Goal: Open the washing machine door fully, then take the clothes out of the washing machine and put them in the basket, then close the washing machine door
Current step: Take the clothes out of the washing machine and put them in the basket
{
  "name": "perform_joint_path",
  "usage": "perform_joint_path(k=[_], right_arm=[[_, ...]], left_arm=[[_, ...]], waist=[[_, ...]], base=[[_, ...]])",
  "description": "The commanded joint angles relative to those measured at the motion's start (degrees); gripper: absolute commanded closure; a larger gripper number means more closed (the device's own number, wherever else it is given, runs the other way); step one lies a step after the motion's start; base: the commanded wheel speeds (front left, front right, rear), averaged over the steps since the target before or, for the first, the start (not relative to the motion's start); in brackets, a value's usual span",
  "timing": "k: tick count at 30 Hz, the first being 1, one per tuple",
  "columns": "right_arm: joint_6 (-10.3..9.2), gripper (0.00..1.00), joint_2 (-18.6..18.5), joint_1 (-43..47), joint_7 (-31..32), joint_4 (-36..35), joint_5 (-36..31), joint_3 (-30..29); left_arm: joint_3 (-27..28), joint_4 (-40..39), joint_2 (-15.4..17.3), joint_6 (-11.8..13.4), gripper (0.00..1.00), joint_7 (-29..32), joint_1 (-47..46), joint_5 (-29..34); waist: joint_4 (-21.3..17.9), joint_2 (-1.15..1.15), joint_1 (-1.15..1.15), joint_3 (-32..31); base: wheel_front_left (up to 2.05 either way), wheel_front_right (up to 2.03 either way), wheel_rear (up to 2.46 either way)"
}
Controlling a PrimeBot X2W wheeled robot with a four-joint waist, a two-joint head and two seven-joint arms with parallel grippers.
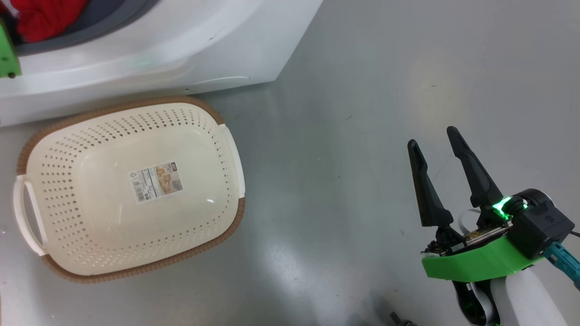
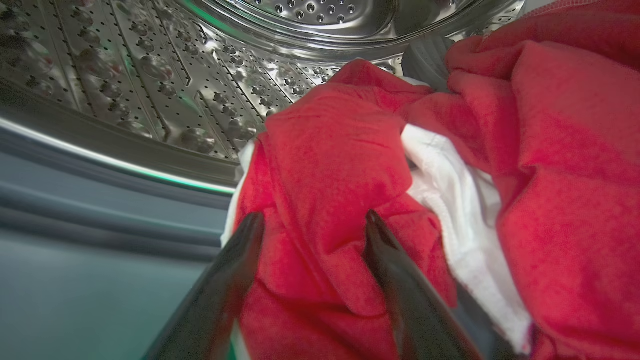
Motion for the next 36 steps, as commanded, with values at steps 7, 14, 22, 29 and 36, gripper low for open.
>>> perform_joint_path(k=[7, 14, 22, 29, 36], right_arm=[[0.36, 0.0, -0.59, 0.09, -0.36, -1.08, 0.57, 1.24], [0.36, 0.0, -0.59, -0.03, -0.36, -0.92, 0.55, 0.99], [0.36, 0.0, -0.59, -0.21, -0.36, -0.55, 0.51, 0.9], [0.36, 0.0, -0.59, -0.33, -0.36, -0.25, 0.54, 0.81], [0.36, 0.0, -0.59, -0.43, -0.36, -0.05, 0.74, 0.74]], left_arm=[[0.25, 1.04, 2.58, -0.91, 1.0, 1.01, 0.24, -0.59], [0.98, 0.76, 1.48, -2.96, 1.0, -1.22, 0.58, -2.73], [0.73, -0.75, 0.85, -3.93, 1.0, -4.88, 0.35, -3.65], [0.26, -2.83, 0.41, -4.21, 1.0, -7.3, -0.34, -4.08], [-0.11, -5.15, -0.31, -4.68, 1.0, -8.74, 0.81, -4.82]], waist=[[0.27, 0.0, 0.0, -0.13], [0.8, 0.0, 0.0, -0.3], [1.53, 0.0, 0.0, -0.67], [2.15, 0.0, 0.0, -1.16], [2.75, 0.0, 0.0, -2.24]], base=[[0.0, 0.0, 0.0], [0.0, 0.0, 0.0], [0.0, 0.0, 0.0], [0.0, 0.0, 0.0], [0.0, 0.0, 0.0]])
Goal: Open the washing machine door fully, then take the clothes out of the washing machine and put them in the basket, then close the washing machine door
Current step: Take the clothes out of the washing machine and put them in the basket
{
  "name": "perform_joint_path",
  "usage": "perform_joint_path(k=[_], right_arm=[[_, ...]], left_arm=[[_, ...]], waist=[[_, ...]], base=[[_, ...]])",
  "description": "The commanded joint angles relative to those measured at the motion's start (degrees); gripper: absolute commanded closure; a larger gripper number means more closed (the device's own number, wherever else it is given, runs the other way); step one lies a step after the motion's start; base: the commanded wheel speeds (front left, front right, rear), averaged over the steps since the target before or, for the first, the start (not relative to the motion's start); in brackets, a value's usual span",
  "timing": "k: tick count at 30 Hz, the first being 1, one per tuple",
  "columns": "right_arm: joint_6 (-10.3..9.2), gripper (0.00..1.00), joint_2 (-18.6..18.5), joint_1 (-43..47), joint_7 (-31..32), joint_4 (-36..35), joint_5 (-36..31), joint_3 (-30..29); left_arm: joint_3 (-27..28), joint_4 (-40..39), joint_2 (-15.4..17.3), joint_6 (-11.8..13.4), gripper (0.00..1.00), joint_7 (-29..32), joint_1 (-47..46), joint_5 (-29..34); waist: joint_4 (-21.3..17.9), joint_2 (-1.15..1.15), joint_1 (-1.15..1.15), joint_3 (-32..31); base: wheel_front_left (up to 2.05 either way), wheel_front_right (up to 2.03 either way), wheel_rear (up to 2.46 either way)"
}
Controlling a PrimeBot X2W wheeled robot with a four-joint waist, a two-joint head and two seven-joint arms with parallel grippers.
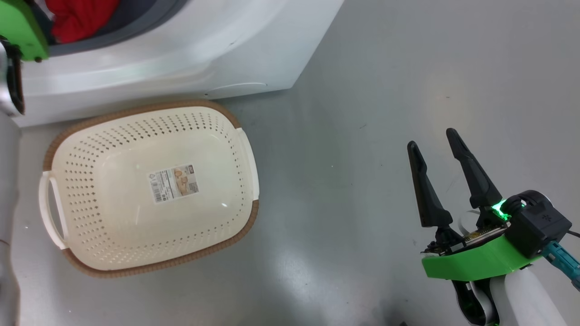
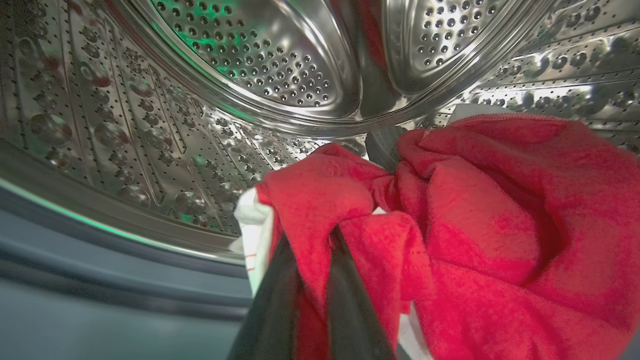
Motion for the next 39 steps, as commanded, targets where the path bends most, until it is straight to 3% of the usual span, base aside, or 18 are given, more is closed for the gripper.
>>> perform_joint_path(k=[1, 20, 39], right_arm=[[0.36, 0.0, -0.56, -0.34, -0.35, -0.98, 0.75, 0.84], [0.36, 0.0, -0.56, 0.14, -0.35, -0.04, 0.69, 0.52], [0.36, 0.0, -0.56, 2.65, -0.35, 0.32, 0.3, -0.78]], left_arm=[[0.36, -2.1, 1.93, -0.54, 1.0, -0.77, 1.49, -0.55], [1.28, -15.28, 0.17, -1.68, 1.0, -2.56, 13.95, -5.02], [-0.48, -41.07, -0.32, 2.74, 1.0, 3.97, 35.91, -6.7]], waist=[[0.35, 0.0, 0.0, -0.68], [2.54, 0.0, 0.0, -6.06], [4.63, 0.0, 0.0, -12.8]], base=[[0.0, 0.0, 0.0], [0.0, 0.0, 0.0], [0.0, 0.0, 0.0]])
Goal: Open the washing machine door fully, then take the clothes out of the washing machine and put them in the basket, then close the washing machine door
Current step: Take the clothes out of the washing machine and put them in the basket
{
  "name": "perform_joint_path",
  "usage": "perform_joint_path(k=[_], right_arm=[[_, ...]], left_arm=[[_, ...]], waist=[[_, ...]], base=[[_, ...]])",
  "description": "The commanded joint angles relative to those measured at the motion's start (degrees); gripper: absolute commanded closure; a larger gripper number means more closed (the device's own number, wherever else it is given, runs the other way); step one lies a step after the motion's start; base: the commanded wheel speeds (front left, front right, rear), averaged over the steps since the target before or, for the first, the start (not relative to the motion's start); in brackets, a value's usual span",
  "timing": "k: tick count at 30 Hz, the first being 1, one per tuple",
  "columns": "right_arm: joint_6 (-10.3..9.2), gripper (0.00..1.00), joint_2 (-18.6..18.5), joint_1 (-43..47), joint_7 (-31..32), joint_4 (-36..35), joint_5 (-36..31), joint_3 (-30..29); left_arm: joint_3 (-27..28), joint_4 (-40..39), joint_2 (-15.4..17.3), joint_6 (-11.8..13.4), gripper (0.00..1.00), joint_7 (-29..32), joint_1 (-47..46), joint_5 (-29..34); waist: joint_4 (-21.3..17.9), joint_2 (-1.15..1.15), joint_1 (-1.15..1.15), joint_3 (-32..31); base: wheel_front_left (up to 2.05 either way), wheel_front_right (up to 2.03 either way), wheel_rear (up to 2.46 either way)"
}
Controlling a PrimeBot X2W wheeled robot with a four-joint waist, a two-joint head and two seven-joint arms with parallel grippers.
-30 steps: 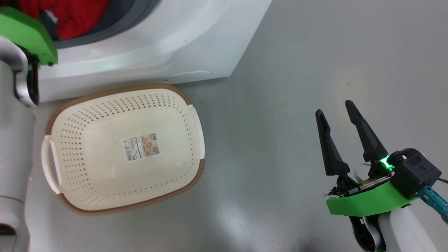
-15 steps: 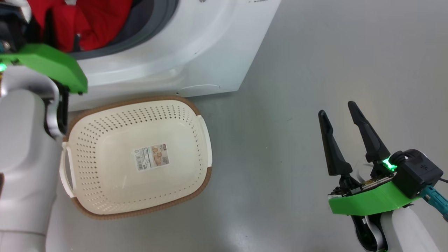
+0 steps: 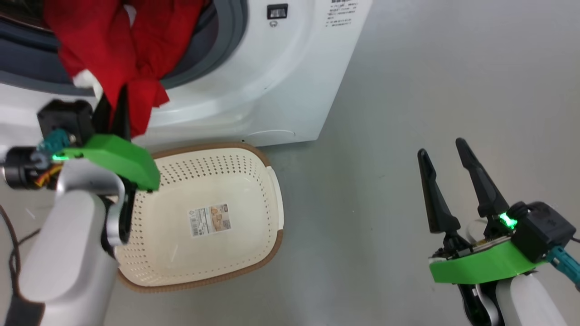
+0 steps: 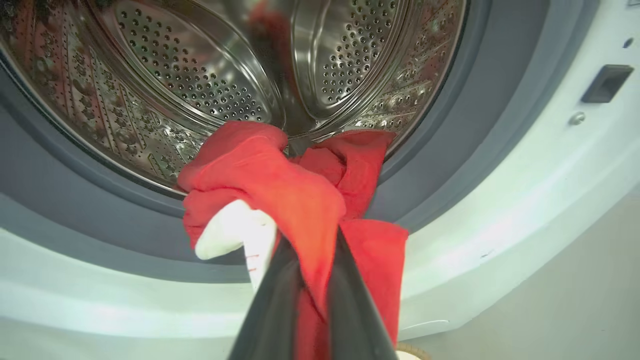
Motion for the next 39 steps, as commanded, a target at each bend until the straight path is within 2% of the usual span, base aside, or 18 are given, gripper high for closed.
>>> perform_joint_path(k=[1, 8, 17, 31, 39], right_arm=[[0.36, 0.0, -0.37, 1.41, -0.35, -1.07, -0.26, 0.84], [0.36, 0.0, -0.37, 2.58, -0.35, -0.96, -0.32, 0.15], [0.36, 0.0, -0.37, 3.94, -0.35, -0.92, -0.31, -0.19], [0.36, 0.0, -0.37, 4.43, -0.35, -0.99, -0.73, -0.44], [0.36, 0.0, -0.37, 3.65, -0.35, -1.42, -0.66, 0.07]], left_arm=[[1.27, -3.46, 2.42, 0.71, 1.0, 0.37, 1.65, -0.18], [0.9, -11.1, 2.5, 2.18, 1.0, 1.15, 7.18, -0.41], [0.57, -22.75, 2.09, 5.44, 1.0, 1.29, 14.97, -0.17], [-1.15, -38.43, 2.06, 9.76, 1.0, 4.13, 22.79, 1.61], [-2.21, -37.93, 1.14, 10.14, 1.0, 4.36, 25.47, 0.63]], waist=[[0.67, 0.0, 0.0, -1.38], [1.54, 0.0, 0.0, -3.8], [2.39, 0.0, 0.0, -6.86], [2.74, 0.0, 0.0, -8.19], [2.32, 0.0, 0.0, -6.36]], base=[[0.0, 0.0, 0.0], [0.0, 0.0, 0.0], [0.0, 0.0, 0.0], [0.0, 0.0, 0.0], [0.0, 0.0, 0.0]])
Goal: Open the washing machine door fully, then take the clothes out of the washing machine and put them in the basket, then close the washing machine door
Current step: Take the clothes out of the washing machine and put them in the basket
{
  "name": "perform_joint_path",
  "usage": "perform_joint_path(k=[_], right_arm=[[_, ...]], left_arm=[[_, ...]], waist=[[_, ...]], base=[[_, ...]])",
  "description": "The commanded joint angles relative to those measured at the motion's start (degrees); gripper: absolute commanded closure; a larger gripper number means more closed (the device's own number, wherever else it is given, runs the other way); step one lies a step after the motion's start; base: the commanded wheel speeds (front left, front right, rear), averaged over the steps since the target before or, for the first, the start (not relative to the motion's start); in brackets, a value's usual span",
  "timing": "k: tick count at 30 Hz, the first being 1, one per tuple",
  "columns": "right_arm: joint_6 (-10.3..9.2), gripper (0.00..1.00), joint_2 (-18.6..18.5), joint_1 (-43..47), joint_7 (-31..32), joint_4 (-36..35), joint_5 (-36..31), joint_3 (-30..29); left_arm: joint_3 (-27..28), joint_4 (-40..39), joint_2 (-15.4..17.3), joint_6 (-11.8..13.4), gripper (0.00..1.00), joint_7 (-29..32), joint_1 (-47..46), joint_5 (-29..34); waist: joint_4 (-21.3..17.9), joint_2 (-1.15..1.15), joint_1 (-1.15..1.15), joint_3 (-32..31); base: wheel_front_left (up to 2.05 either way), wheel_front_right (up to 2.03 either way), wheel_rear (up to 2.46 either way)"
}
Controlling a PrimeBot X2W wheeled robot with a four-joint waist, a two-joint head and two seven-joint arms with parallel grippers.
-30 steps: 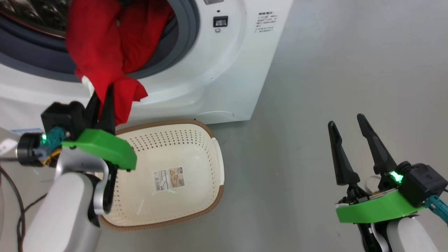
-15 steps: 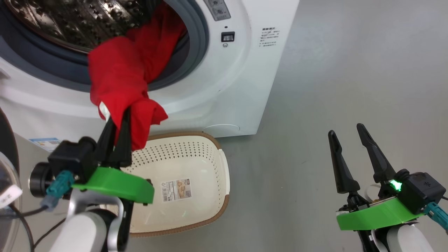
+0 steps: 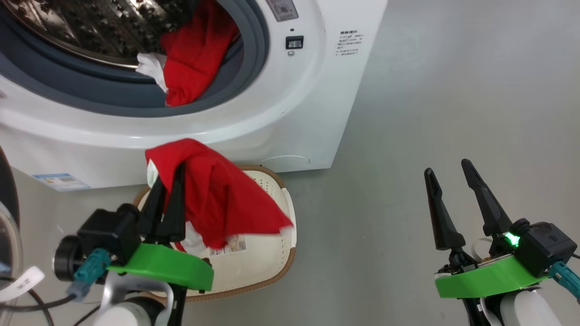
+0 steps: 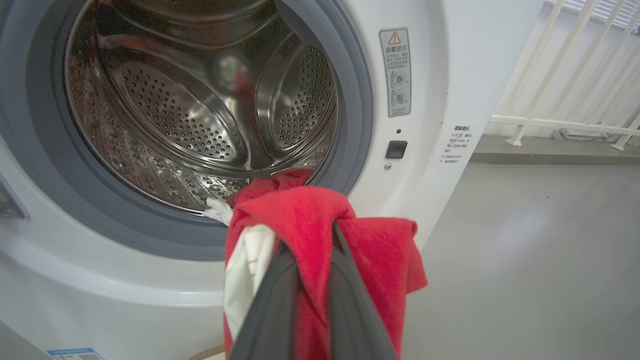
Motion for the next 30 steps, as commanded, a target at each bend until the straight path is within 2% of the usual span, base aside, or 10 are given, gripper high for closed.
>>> perform_joint_path(k=[1, 13, 21, 23, 24, 25, 30], right_arm=[[0.36, 0.0, -0.37, -0.61, -0.36, -1.65, -0.43, 1.64], [0.36, 0.0, -0.37, -2.24, -0.36, -1.55, -0.52, 2.19], [0.36, 0.0, -0.37, -3.08, -0.36, -1.63, -0.14, 2.92], [0.36, 0.0, -0.37, -3.48, -0.36, -1.66, -0.02, 3.35], [0.36, 0.0, -0.37, -3.48, -0.36, -1.66, -0.02, 3.35], [0.36, 0.0, -0.37, -3.75, -0.36, -1.7, 0.13, 3.44], [0.36, 0.0, -0.37, -4.29, -0.36, -1.94, 0.65, 3.83]], left_arm=[[1.57, 0.44, 0.75, -0.03, 1.0, -0.61, 0.13, -0.69], [0.8, 21.1, -2.53, -3.67, 1.0, -4.94, -1.91, -4.72], [1.51, 35.48, -4.42, -6.13, 1.0, -8.82, -7.54, -6.64], [2.06, 41.55, -4.76, -7.06, 1.0, -9.52, -9.47, -7.65], [2.06, 41.55, -4.76, -7.06, 1.0, -9.52, -9.47, -7.65], [2.42, 45.64, -5.07, -7.86, 1.0, -10.11, -10.87, -8.37], [3.29, 55.04, -5.8, -10.28, 1.0, -11.22, -14.92, -10.29]], waist=[[-0.3, 0.0, 0.0, 0.96], [-1.48, 0.0, 0.0, 3.92], [-2.37, 0.0, 0.0, 6.18], [-3.03, 0.0, 0.0, 6.95], [-3.03, 0.0, 0.0, 6.95], [-3.42, 0.0, 0.0, 7.56], [-4.51, 0.0, 0.0, 9.35]], base=[[0.0, 0.0, 0.0], [0.0, 0.0, 0.0], [0.0, 0.0, 0.0], [0.0, 0.0, 0.0], [0.0, 0.0, 0.0], [0.0, 0.0, 0.0], [0.0, 0.0, 0.0]])
